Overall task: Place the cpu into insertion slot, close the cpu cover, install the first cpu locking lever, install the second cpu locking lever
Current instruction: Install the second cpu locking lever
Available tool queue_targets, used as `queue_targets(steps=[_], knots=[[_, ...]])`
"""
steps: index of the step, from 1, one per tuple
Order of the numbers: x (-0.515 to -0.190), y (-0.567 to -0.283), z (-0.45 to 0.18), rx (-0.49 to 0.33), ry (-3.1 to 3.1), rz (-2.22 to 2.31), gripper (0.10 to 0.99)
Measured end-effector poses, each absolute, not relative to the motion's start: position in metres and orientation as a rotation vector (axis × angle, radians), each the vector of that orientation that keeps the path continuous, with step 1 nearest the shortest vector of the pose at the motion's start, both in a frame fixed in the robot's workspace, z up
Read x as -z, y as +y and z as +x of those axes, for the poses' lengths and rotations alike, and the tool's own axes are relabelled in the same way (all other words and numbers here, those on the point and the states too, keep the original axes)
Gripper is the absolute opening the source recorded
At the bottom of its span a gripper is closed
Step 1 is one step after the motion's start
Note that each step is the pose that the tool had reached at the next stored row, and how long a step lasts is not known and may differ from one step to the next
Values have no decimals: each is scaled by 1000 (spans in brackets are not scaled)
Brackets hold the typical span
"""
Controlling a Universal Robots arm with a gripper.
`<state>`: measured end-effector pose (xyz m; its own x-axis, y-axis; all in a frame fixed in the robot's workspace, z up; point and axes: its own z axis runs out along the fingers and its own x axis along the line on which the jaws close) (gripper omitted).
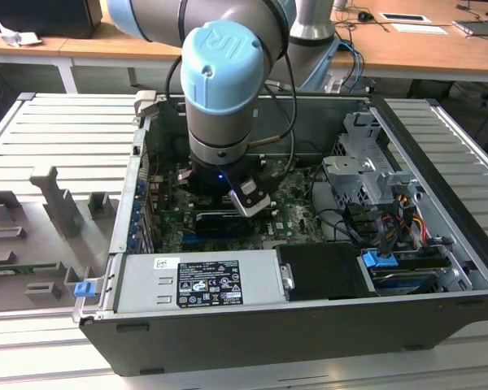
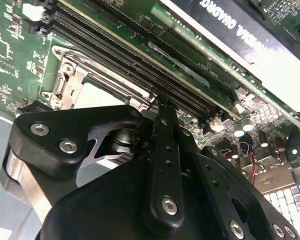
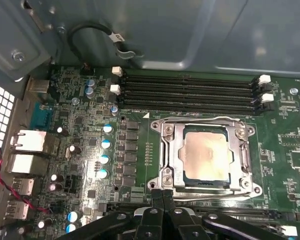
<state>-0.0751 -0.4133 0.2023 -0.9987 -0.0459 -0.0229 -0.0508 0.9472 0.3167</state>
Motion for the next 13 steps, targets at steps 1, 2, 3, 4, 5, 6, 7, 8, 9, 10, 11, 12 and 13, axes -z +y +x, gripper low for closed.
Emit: queue_targets(steps=[1,2,3,4,5,6,7,8,9,10,11,12,13], knots=[[-200,-413,-76,-508,3084,-77,106],[-199,-413,-78,-515,3082,-77,106],[-198,-413,-79,-522,3081,-76,106],[-197,-413,-80,-530,3080,-77,106],[-195,-413,-80,-543,3077,-76,106],[-195,-413,-80,-550,3076,-76,106],[-194,-413,-80,-556,3075,-76,106],[-192,-413,-80,-567,3072,-76,106],[-191,-413,-80,-572,3071,-76,106],[-190,-413,-80,-573,3071,-76,106],[-189,-413,-81,-575,3071,-76,106],[-188,-413,-81,-576,3071,-76,106],[-188,-413,-82,-577,3070,-76,106]])
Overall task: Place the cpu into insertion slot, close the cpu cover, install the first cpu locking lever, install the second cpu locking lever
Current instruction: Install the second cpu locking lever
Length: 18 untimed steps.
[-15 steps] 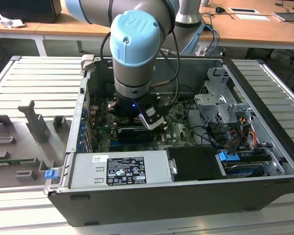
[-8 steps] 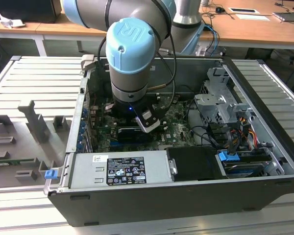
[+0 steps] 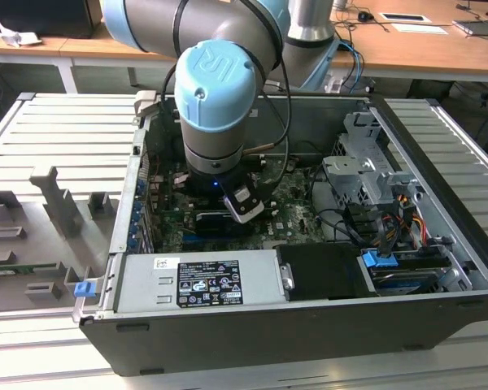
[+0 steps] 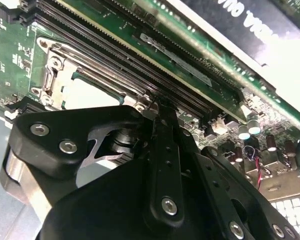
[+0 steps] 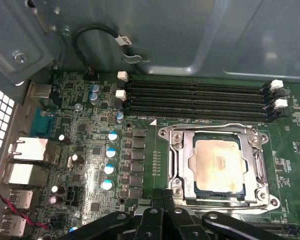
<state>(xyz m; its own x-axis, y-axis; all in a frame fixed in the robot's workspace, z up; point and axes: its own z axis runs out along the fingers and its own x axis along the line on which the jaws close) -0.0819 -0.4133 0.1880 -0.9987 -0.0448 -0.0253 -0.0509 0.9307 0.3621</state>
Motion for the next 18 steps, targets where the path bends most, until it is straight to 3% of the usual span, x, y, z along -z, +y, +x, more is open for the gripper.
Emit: queue_targets(steps=[18], knots=[[-203,-413,-84,-576,3071,-76,106]])
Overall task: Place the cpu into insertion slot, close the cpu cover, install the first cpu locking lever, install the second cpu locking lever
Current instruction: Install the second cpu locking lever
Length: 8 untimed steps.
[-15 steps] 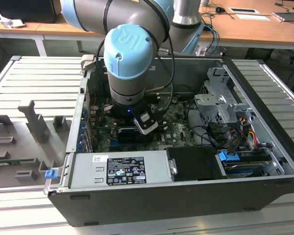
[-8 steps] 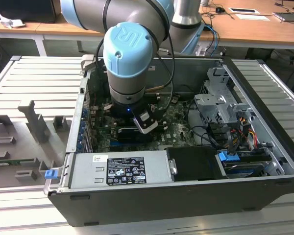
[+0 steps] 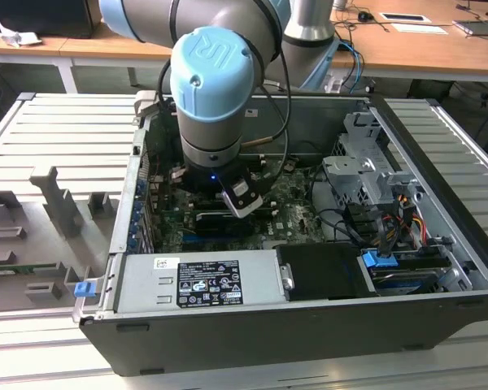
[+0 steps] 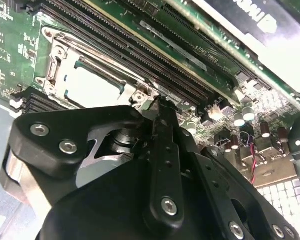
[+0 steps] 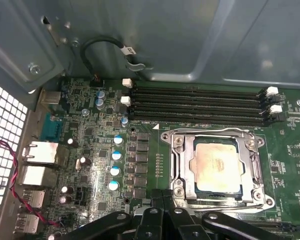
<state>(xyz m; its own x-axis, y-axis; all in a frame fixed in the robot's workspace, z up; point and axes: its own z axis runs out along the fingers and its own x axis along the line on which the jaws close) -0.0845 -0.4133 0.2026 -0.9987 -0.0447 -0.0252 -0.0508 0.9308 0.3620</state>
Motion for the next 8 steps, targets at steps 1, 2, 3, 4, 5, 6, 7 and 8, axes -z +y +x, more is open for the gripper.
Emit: queue_targets(steps=[1,2,3,4,5,6,7,8], knots=[[-204,-413,-84,-576,3070,-76,106],[-205,-413,-84,-577,3070,-76,106],[-207,-413,-84,-577,3070,-76,106],[-209,-413,-84,-577,3070,-76,106],[-209,-413,-84,-577,3070,-76,106],[-209,-413,-84,-577,3070,-76,106],[-210,-413,-84,-577,3070,-76,106],[-210,-413,-84,-577,3070,-76,106]])
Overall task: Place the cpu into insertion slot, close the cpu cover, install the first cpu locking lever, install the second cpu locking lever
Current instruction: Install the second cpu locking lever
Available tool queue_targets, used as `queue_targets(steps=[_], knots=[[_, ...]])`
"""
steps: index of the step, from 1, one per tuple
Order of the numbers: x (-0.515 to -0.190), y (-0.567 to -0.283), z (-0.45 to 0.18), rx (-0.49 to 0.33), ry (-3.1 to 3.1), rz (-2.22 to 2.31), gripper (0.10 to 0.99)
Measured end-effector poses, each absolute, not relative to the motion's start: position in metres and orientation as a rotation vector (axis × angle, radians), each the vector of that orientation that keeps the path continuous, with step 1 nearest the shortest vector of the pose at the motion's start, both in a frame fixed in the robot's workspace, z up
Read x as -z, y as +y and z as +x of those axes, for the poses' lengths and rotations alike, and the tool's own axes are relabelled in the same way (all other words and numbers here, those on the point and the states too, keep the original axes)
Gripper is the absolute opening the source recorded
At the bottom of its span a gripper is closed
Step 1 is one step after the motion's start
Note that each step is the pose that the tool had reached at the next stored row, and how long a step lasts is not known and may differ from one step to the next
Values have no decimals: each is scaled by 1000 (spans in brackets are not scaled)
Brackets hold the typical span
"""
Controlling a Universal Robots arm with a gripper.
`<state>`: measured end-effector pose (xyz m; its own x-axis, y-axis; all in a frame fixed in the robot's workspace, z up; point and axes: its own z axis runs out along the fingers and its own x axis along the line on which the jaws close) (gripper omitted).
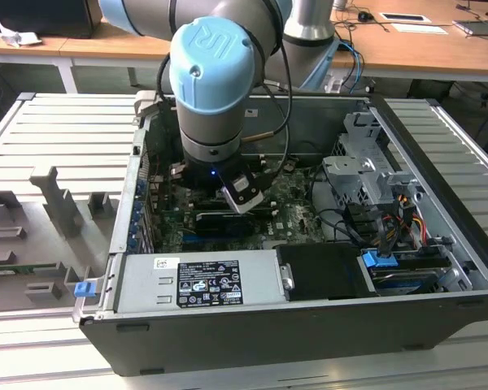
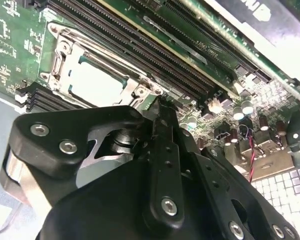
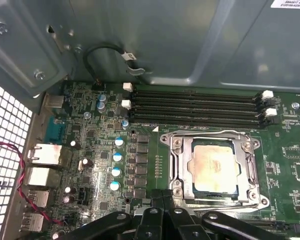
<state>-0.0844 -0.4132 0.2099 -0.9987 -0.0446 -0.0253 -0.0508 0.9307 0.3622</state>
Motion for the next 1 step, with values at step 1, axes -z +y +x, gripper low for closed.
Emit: queue_targets(steps=[1], knots=[[-210,-413,-84,-577,3070,-76,106]])
